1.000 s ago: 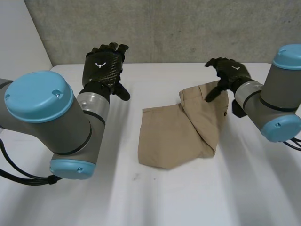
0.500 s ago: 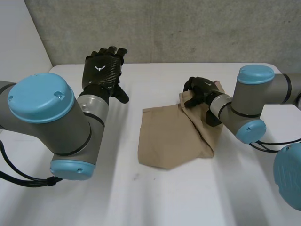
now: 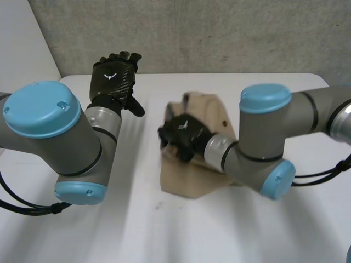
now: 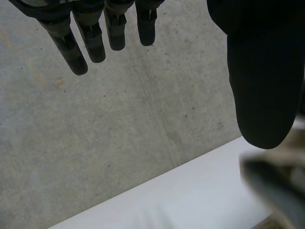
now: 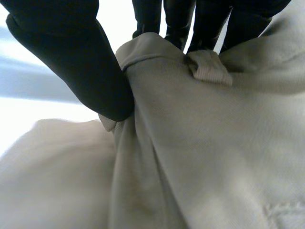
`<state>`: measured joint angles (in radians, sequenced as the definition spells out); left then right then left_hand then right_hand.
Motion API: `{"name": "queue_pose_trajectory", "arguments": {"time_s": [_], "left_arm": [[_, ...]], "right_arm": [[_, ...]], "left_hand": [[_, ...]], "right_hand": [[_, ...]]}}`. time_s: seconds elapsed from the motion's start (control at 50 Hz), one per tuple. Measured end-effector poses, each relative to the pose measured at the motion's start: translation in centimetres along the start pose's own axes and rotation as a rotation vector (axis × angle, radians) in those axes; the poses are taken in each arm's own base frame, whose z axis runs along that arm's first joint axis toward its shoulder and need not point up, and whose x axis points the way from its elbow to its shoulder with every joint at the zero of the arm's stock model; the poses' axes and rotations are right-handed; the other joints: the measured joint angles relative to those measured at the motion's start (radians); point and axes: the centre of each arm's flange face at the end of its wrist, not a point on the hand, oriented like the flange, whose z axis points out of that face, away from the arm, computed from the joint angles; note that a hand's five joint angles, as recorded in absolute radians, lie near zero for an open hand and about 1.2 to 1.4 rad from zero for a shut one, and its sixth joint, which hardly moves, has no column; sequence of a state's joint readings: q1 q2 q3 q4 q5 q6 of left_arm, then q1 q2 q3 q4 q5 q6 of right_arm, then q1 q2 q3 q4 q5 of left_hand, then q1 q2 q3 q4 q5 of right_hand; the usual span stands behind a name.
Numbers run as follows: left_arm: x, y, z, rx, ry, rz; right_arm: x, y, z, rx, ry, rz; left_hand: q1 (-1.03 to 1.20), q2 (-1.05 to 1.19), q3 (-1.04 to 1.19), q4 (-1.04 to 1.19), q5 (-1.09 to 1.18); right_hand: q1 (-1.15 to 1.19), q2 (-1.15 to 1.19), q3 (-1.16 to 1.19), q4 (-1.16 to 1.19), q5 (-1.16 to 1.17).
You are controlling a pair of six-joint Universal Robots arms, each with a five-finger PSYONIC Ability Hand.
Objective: Fold the shorts.
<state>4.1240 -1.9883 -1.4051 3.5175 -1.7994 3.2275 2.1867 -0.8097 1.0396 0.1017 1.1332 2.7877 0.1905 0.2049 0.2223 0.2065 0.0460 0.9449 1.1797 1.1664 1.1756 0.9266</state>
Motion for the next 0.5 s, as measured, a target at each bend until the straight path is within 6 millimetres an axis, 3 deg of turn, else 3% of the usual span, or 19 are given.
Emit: {"name": "queue_pose_trajectory", "arguments": {"time_s": [0.02,0.08,0.18,0.2,0.22,0.24,0.26,0.28,0.32,0.4,0.5], "left_arm": [[0.0,0.0,0.0,0.0,-0.001,0.0],[-0.1,0.0,0.1,-0.001,-0.003,0.0],[-0.1,0.2,0.0,-0.005,-0.002,0.002],[-0.1,0.3,0.1,-0.007,-0.002,0.003],[-0.1,0.3,0.1,-0.008,-0.002,0.003],[-0.1,0.3,0.1,-0.008,-0.001,0.003],[0.0,0.3,0.1,-0.008,-0.001,0.003],[0.0,0.3,0.1,-0.006,-0.002,0.003],[-0.1,0.1,0.1,-0.001,-0.002,0.001],[-0.1,-0.3,0.2,0.01,-0.002,-0.004],[0.1,-1.2,0.0,0.031,0.003,-0.015]], "right_arm": [[-1.2,0.5,-0.3,-0.028,-0.045,-0.028],[-2.5,1.2,-0.6,-0.064,-0.093,-0.069],[-3.1,1.6,-0.9,-0.09,-0.119,-0.106],[-3.0,1.5,-0.9,-0.089,-0.119,-0.11],[-3.0,1.4,-0.9,-0.088,-0.118,-0.111],[-3.0,1.2,-1.0,-0.084,-0.116,-0.111],[-2.9,1.1,-1.0,-0.08,-0.114,-0.111],[-2.7,0.5,-1.2,-0.069,-0.106,-0.106],[-2.3,-0.7,-1.6,-0.044,-0.088,-0.087],[-1.4,-2.6,-2.6,-0.006,-0.046,-0.015],[1.7,-4.8,-4.3,0.042,0.05,0.19]], "left_hand": [[0.0,0.0,0.0,0.0,0.0],[0.0,0.0,0.0,0.0,0.0],[0.0,0.0,0.0,0.0,0.0],[0.0,0.0,0.0,0.0,0.0],[0.0,0.0,0.0,0.0,0.0],[0.0,0.0,0.0,0.0,0.0],[0.0,0.0,0.0,0.0,0.0],[0.0,0.0,0.0,0.0,0.0],[0.0,0.0,0.0,0.0,0.0],[0.0,0.0,0.0,0.0,0.0],[0.0,0.0,0.0,0.0,-0.002]], "right_hand": [[0.0,0.0,0.0,0.0,0.007],[0.0,0.0,0.0,0.0,0.008],[-0.054,-0.093,-0.086,-0.091,-0.051],[-0.1,-0.176,-0.164,-0.17,-0.107],[-0.397,-0.498,-0.464,-0.473,-0.385],[-0.397,-0.498,-0.464,-0.473,-0.385],[-0.57,-0.696,-0.67,-0.681,-0.597],[-0.705,-0.894,-0.875,-0.884,-0.793],[-0.738,-0.955,-0.951,-0.937,-0.852],[-0.738,-0.955,-0.954,-0.937,-0.853],[-0.738,-0.955,-0.954,-0.937,-0.853]]}}
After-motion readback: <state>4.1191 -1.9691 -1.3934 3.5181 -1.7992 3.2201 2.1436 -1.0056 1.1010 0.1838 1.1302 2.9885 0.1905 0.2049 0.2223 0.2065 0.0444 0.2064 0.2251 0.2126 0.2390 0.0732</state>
